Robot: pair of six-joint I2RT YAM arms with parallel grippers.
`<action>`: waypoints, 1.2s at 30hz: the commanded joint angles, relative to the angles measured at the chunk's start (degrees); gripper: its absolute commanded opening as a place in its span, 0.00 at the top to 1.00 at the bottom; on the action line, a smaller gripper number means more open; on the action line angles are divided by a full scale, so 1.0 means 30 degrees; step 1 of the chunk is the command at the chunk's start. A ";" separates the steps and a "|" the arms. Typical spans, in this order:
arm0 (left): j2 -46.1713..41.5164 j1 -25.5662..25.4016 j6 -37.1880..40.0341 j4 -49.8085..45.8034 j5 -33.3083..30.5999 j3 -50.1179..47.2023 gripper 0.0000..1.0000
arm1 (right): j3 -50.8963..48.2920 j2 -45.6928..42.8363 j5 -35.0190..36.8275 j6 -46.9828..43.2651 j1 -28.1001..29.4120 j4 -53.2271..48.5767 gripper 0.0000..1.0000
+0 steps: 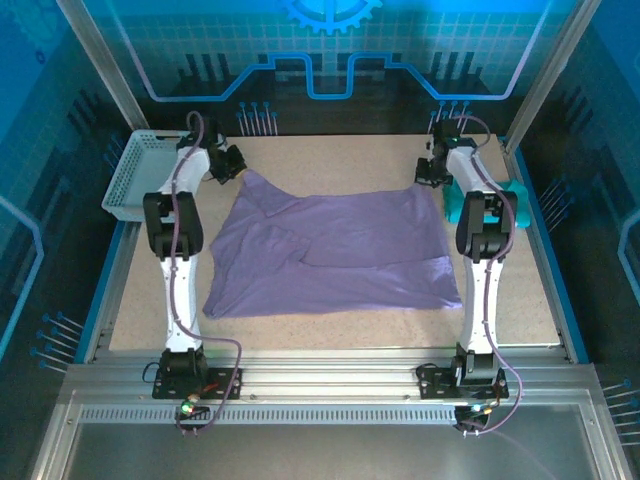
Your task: Fold the inside-out t-shirt
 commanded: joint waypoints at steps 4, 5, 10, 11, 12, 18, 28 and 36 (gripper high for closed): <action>-0.8638 0.0204 -0.1911 0.3905 0.1745 -0.8023 1.00 | -0.3507 -0.4481 -0.1444 -0.2255 -0.0145 0.1849 1.00; -0.9669 0.0182 -0.2230 0.4211 0.1963 -0.9169 1.00 | -0.4334 -0.5140 -0.1458 -0.2400 -0.0144 0.2132 1.00; -1.5404 0.0233 -0.3134 0.4340 0.2490 -1.4630 1.00 | -0.8994 -0.8832 -0.0940 -0.2653 -0.0129 0.3133 1.00; -1.6328 0.0262 -0.3163 0.3972 0.2448 -1.5182 1.00 | -0.9772 -0.9505 -0.0731 -0.2638 -0.0128 0.3370 1.00; -1.7291 0.0291 -0.3236 0.3512 0.2427 -1.5704 1.00 | -1.0659 -1.0197 -0.0523 -0.2632 -0.0171 0.3543 1.00; -2.1191 0.0316 -0.2670 0.1072 0.3063 -1.7663 1.00 | -1.3761 -1.3328 0.0541 -0.2490 -0.0202 0.3143 1.00; -2.3058 0.0495 -0.2171 -0.0680 0.4219 -1.9769 1.00 | -1.7130 -1.5510 0.2314 -0.1357 -0.0361 0.2287 1.00; -2.3933 0.0872 -0.1291 -0.1977 0.4641 -2.0975 1.00 | -1.8019 -1.4975 0.3056 -0.0830 -0.0462 0.2229 1.00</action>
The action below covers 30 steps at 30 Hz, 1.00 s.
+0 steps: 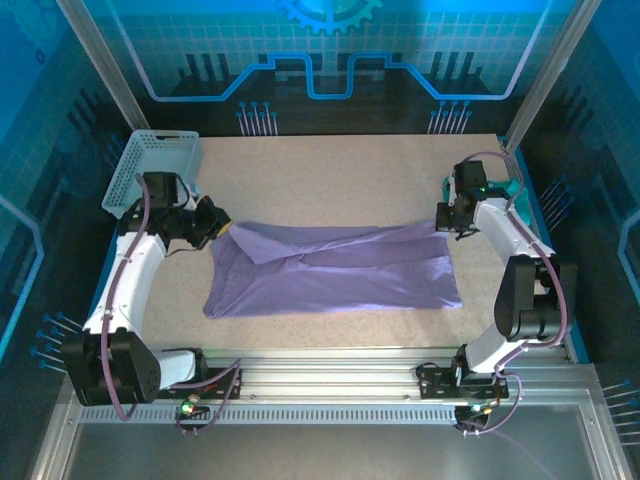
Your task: Fold the inside-out t-shirt
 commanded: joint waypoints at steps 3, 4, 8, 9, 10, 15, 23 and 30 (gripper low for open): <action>-0.1169 0.0487 0.1020 -0.1471 0.1045 -0.0558 1.00 | -0.0569 0.0282 0.0554 0.0658 -0.0408 -0.0475 1.00; -0.1262 0.0589 0.1168 -0.1693 0.1053 -0.0533 1.00 | -0.0728 0.0256 0.0539 0.0695 -0.0415 -0.0525 1.00; -0.1604 0.1116 0.1577 -0.2192 0.1009 -0.0516 1.00 | -0.1513 -0.0161 0.0508 0.0886 -0.0415 -0.0722 1.00; -0.1593 0.1233 0.1723 -0.2269 0.0978 -0.0553 1.00 | -0.1818 -0.0309 0.0281 0.1043 -0.0402 -0.0735 1.00; -0.1533 0.1352 0.1798 -0.2360 0.1017 -0.0561 1.00 | -0.2232 -0.0480 0.0055 0.1213 -0.0386 -0.0724 0.99; -0.1632 0.1430 0.1790 -0.2200 0.1209 -0.1075 1.00 | -0.3573 -0.0781 0.0405 0.2248 -0.0600 -0.0146 0.81; -0.2148 0.1430 0.1292 -0.1838 0.2054 -0.2100 1.00 | -0.4851 -0.5637 0.0719 -0.0117 0.4885 0.4483 0.37; -0.2133 0.1386 0.1157 -0.1422 0.2335 -0.2362 1.00 | -0.5025 -0.2970 0.1342 -0.0976 1.5152 1.3176 0.06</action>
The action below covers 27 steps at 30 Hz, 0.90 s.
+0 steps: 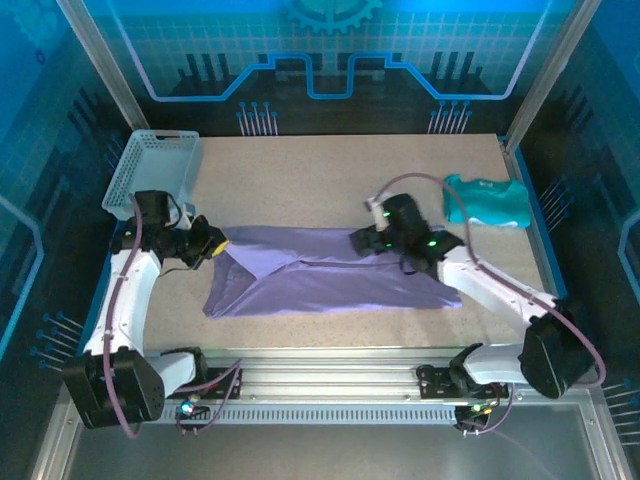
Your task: Fold the inside-out t-shirt
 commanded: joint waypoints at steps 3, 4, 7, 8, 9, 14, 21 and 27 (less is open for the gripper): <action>-0.0264 0.0111 -0.0171 0.0547 0.0800 -0.0496 1.00 | 0.1565 0.5019 0.1998 -0.1412 0.5440 0.7096 0.01; -0.0264 0.0109 -0.0208 0.0711 0.0829 -0.0597 1.00 | 0.2057 0.5923 0.2492 -0.1746 0.6137 0.7830 0.00; -0.0200 0.0111 -0.0260 0.1056 0.0932 -0.0828 1.00 | 0.3845 0.8102 0.3364 -0.2292 0.7722 0.9521 0.00; -0.0182 0.0111 -0.0260 0.1107 0.0931 -0.0846 1.00 | 0.4375 0.8763 0.3855 -0.2450 0.8162 0.9927 0.00; -0.0178 0.0111 -0.0274 0.1149 0.0987 -0.0828 1.00 | 0.4848 0.9485 0.4238 -0.2683 0.8535 1.0314 0.00; -0.0065 0.0111 -0.0290 0.1386 0.1163 -0.0829 1.00 | 0.6896 1.2816 0.7788 -0.3911 0.9776 1.1898 0.00; -0.0006 0.0111 -0.0573 0.1500 0.1273 -0.0828 1.00 | 0.7936 1.4700 1.1265 -0.3995 0.9939 1.2623 0.00; 0.0074 0.0111 -0.0890 0.1713 0.1398 -0.0998 1.00 | 0.8473 1.5791 1.3459 -0.4496 0.9923 1.3312 0.00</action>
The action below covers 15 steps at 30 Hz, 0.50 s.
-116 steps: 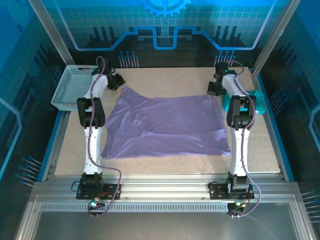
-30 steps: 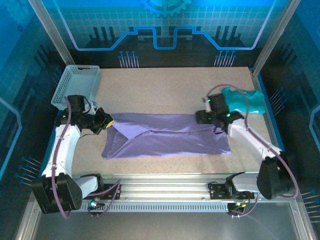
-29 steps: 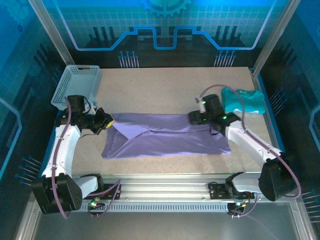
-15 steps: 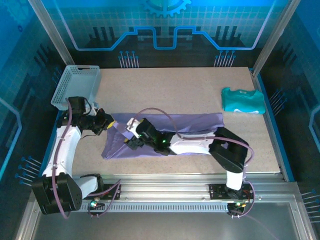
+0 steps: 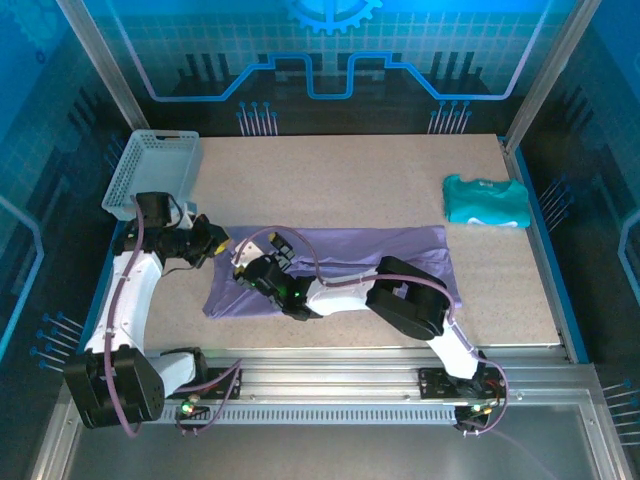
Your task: Fold the inside-out t-shirt
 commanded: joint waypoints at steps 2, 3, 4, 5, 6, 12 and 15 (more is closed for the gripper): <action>0.0042 0.0111 -0.0423 0.0209 0.0699 -0.0377 1.00 | 0.0187 0.0188 0.2652 -0.0566 0.0019 0.1352 0.00; 0.0024 0.0111 -0.0366 0.0184 0.0653 -0.0407 1.00 | -0.0048 -0.0082 0.2903 -0.0603 0.0014 0.1313 0.01; 0.0024 0.0111 -0.0400 0.0192 0.0634 -0.0432 1.00 | -0.0282 -0.0313 0.3089 -0.0670 0.0020 0.1284 0.01; 0.0006 0.0111 -0.0423 0.0220 0.0614 -0.0464 1.00 | -0.0518 -0.0584 0.3361 -0.0722 -0.0024 0.1175 0.02; -0.0013 0.0111 -0.0391 0.0184 0.0581 -0.0472 1.00 | -0.0725 -0.0846 0.3562 -0.0741 -0.0051 0.0969 0.03; -0.0123 0.0111 -0.0267 0.0078 0.0263 -0.0637 1.00 | -0.2258 -0.2530 0.2882 -0.0687 -0.0068 -0.0001 0.28; -0.0199 0.0111 -0.0073 -0.0057 -0.0021 -0.0640 1.00 | -0.2820 -0.3140 0.2466 -0.0732 -0.0169 -0.0310 0.49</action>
